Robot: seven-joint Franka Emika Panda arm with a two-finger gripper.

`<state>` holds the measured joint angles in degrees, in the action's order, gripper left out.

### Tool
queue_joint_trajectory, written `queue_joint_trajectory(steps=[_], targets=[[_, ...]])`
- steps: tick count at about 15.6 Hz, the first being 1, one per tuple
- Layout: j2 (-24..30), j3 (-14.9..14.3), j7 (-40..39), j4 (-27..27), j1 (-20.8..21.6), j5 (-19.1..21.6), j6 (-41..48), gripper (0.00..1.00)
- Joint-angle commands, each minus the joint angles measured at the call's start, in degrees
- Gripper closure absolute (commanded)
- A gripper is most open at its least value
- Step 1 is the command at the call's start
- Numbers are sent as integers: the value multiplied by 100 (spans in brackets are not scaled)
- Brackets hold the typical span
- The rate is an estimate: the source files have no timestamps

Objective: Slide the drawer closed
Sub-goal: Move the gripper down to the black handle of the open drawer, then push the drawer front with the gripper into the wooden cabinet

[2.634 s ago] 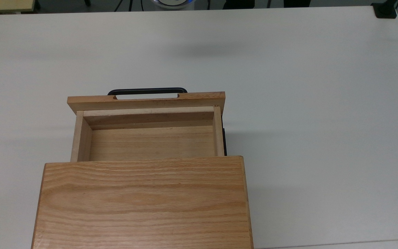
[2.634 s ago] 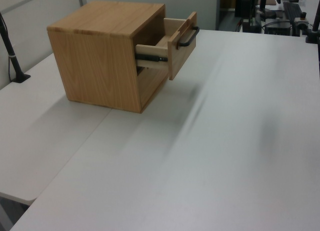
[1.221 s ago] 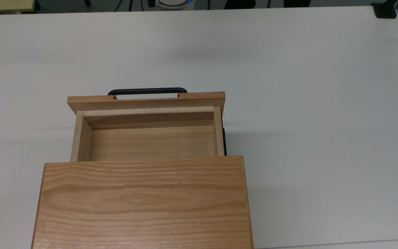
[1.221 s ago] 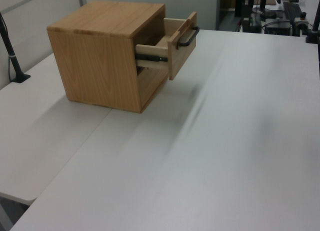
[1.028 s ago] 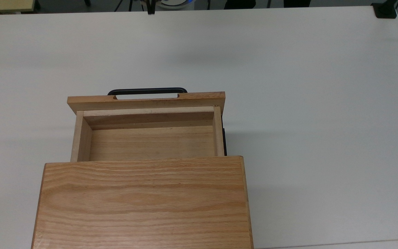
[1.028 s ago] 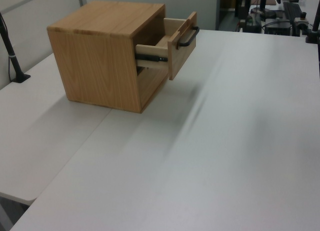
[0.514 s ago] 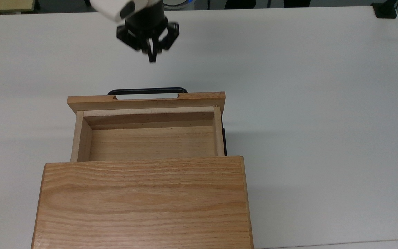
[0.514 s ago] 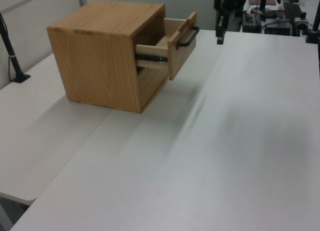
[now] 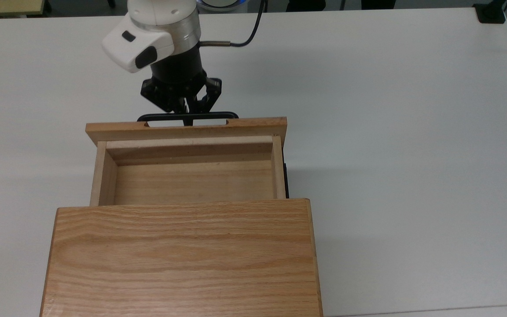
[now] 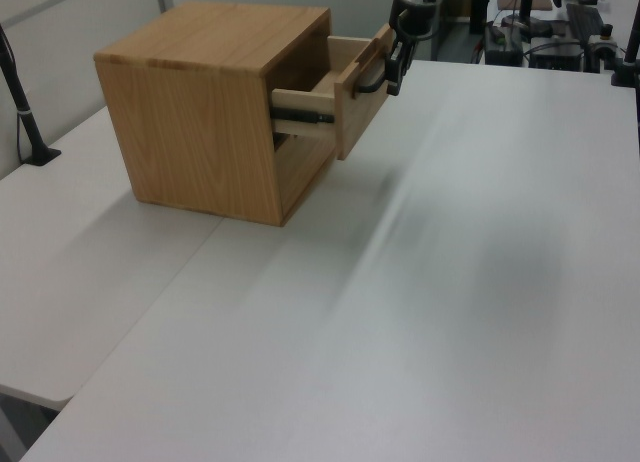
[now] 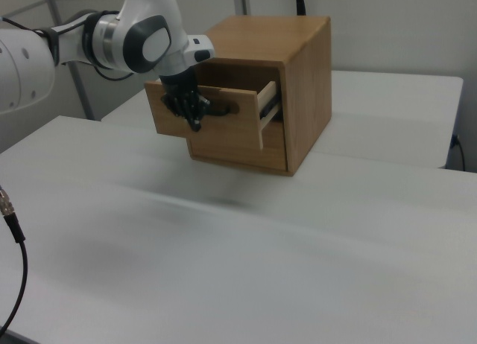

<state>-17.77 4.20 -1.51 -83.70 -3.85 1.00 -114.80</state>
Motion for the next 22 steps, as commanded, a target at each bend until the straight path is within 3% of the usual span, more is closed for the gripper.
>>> queue_joint_trajectory(steps=[1,12,16,22], targets=[[-305,-25,291,327,8,94,-507,100],[-1053,37,775,407,51,85,-3319,100],[-1184,37,792,398,60,85,-3864,100],[-1115,37,854,337,34,32,-3883,100]])
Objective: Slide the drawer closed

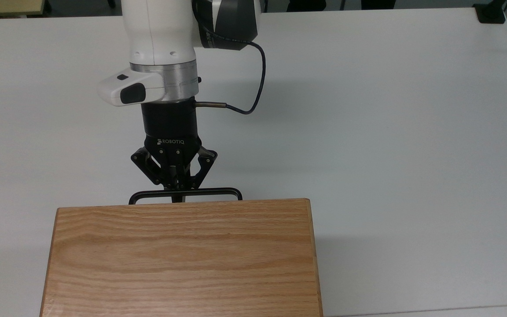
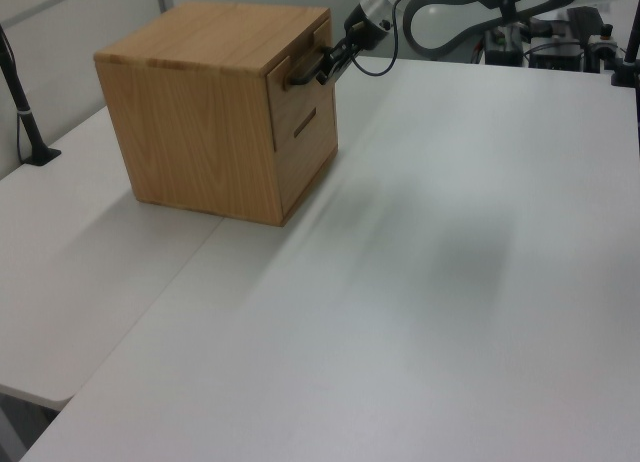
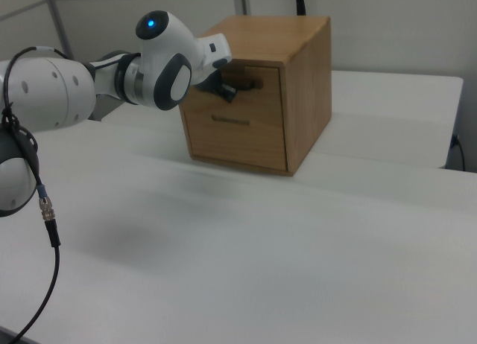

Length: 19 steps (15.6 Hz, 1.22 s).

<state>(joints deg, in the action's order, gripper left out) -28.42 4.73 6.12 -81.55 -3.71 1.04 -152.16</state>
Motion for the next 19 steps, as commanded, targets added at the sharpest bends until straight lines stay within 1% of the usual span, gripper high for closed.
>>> queue_joint_trajectory(steps=[1,2,3,5,7,11,13,15,17,18,19], targets=[[55,-16,82,0,19,19,-34,100],[221,-16,73,-244,19,10,254,100],[388,-16,38,-377,2,10,701,100],[696,-16,-146,-423,-77,10,1790,100],[1012,-16,-182,-466,-95,19,2653,100],[1803,-51,-173,-826,-130,-7,3857,100],[2286,-51,-138,-1063,-121,-156,4438,100],[2682,-60,-138,-1222,-60,-297,5105,100],[3042,-86,-138,-1363,28,-306,5616,100],[3183,-165,-190,-1398,159,-306,5897,100],[3306,-305,-199,-1416,360,-306,6126,99]])
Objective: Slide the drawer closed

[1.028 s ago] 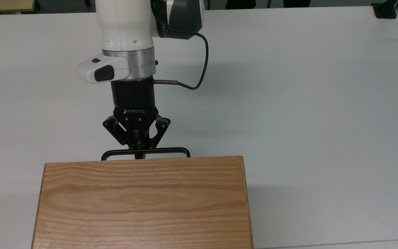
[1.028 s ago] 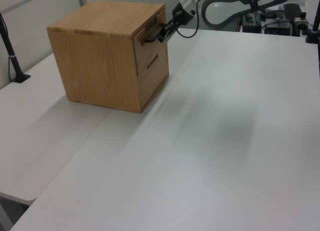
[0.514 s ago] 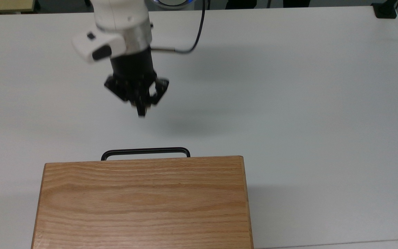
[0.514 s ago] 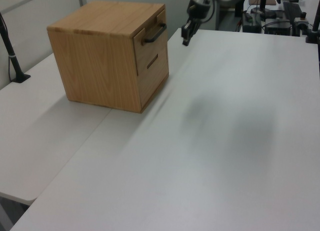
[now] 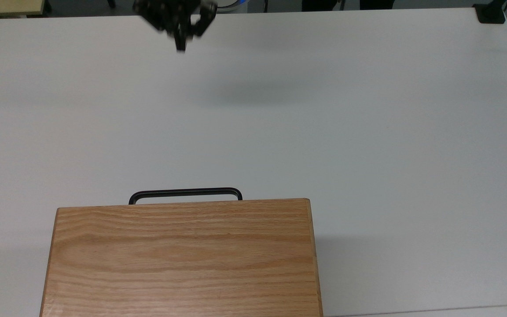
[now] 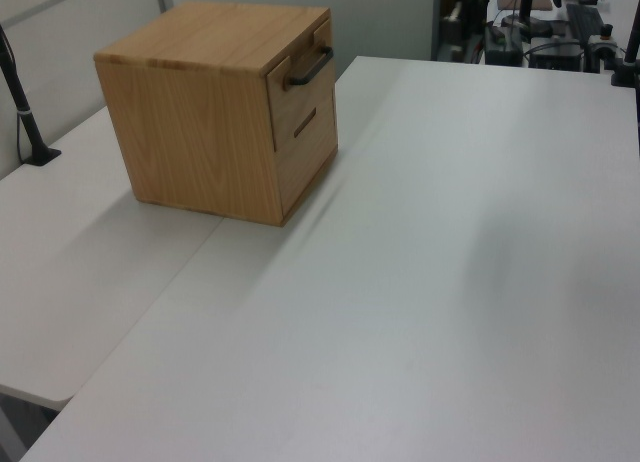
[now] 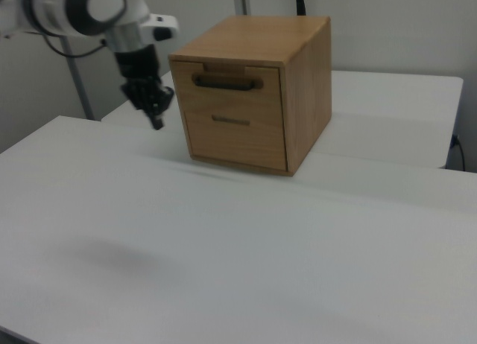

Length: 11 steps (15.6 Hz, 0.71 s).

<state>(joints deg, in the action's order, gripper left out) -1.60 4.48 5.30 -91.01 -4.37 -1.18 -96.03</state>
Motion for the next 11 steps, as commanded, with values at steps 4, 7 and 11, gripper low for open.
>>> queue_joint_trajectory(steps=[4,7,11], targets=[[775,-597,-134,-445,841,-5,804,55],[740,-580,-134,-453,841,-5,726,18],[731,-571,-117,-444,841,-14,734,0]])
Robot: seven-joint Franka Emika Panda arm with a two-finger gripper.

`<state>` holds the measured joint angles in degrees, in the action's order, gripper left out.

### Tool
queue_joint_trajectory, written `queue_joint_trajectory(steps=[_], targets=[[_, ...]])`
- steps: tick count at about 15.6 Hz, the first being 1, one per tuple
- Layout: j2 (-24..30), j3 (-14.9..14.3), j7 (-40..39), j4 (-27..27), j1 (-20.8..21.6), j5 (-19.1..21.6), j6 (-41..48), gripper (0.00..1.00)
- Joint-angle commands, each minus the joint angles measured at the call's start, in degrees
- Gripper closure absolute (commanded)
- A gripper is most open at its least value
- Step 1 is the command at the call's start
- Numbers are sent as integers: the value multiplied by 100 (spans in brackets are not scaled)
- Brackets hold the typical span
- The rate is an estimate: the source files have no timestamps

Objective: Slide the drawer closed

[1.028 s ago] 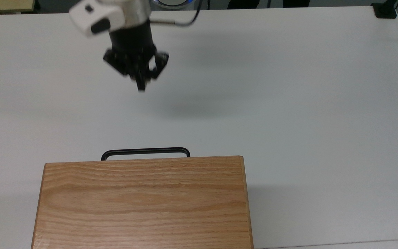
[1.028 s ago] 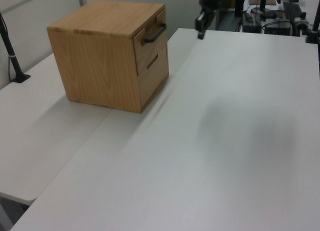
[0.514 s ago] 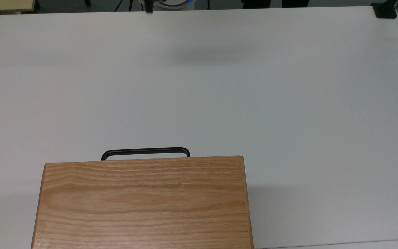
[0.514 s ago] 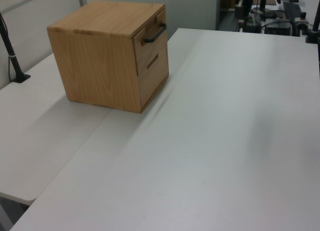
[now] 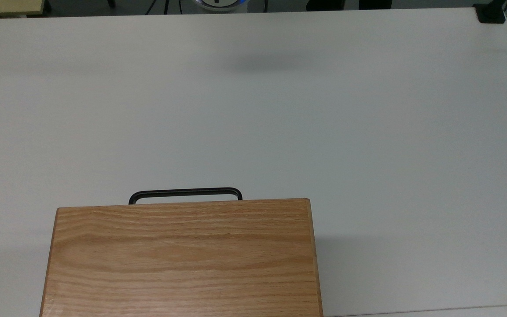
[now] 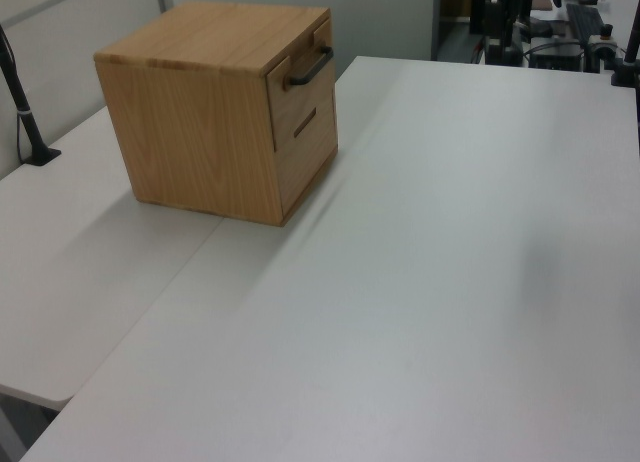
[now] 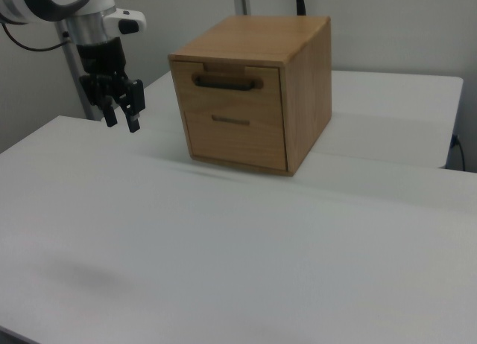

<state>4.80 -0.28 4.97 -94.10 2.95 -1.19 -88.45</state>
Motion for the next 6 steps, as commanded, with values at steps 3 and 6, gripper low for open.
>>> queue_joint_trajectory(steps=[3,6], targets=[[91,-95,-84,-118,75,-30,-23,0],[82,-112,-101,-91,57,-30,21,0]])
